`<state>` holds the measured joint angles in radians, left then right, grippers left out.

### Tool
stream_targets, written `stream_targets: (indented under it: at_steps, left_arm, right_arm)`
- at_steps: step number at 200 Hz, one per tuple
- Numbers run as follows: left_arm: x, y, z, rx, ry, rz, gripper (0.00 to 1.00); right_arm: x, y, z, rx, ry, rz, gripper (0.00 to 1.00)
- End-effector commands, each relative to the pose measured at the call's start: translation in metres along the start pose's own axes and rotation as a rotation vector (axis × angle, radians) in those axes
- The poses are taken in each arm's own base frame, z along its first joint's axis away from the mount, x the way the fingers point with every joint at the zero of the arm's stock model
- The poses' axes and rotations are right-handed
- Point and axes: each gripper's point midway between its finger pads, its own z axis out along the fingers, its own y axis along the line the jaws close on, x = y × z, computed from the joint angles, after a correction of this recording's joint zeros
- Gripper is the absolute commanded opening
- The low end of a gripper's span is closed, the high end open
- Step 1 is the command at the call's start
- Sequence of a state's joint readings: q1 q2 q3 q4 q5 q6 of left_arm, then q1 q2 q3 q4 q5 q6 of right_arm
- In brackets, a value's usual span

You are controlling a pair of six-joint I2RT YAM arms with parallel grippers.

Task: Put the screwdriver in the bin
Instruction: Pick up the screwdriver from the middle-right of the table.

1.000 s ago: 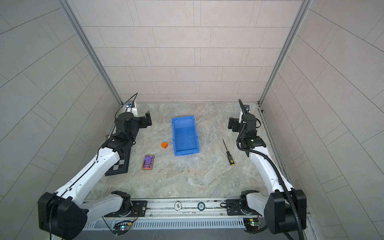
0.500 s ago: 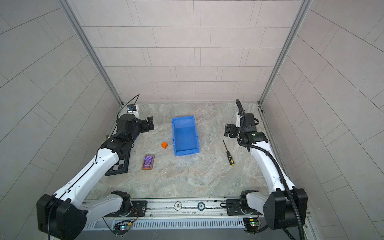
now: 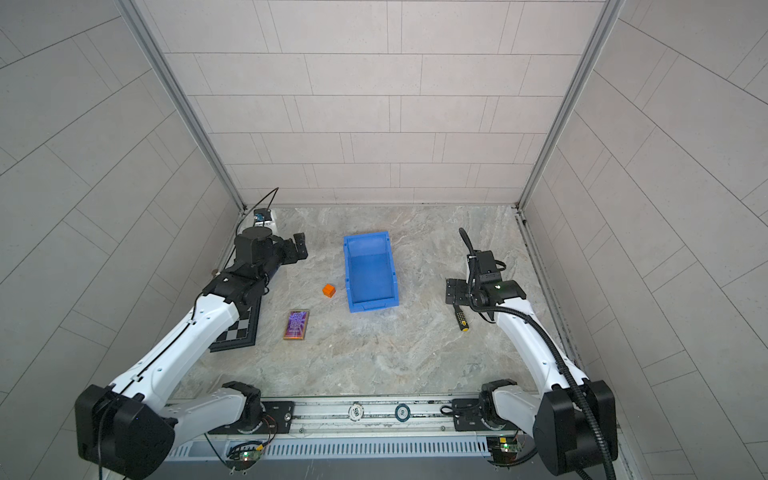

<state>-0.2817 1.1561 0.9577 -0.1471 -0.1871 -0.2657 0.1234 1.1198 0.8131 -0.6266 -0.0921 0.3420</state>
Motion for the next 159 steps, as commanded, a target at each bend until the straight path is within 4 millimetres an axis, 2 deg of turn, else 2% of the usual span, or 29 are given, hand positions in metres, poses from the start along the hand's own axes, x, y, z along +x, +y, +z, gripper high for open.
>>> stream_targets:
  at_steps: [1, 50, 78, 121, 159]
  left_arm:
    - [-0.01, 0.003, -0.002, -0.021, -0.016, -0.003, 0.99]
    - [-0.007, 0.004, 0.001, -0.031, -0.007, 0.007, 1.0]
    - [-0.006, 0.004, 0.003, -0.032, 0.002, 0.015, 0.99]
    - [-0.008, 0.007, 0.004, -0.035, 0.004, 0.012, 1.0]
    - [-0.005, 0.012, 0.013, -0.018, 0.033, -0.039, 0.99]
  right_arm:
    - [0.014, -0.008, -0.001, 0.032, 0.023, 0.024, 0.98]
    - [0.04, -0.011, 0.014, 0.036, 0.081, 0.034, 0.96]
    - [0.049, -0.013, 0.019, 0.053, 0.109, 0.038, 0.94]
    - [0.054, -0.01, 0.03, 0.047, 0.128, 0.04, 0.91]
    - [0.052, -0.008, 0.038, 0.054, 0.148, 0.034, 0.86]
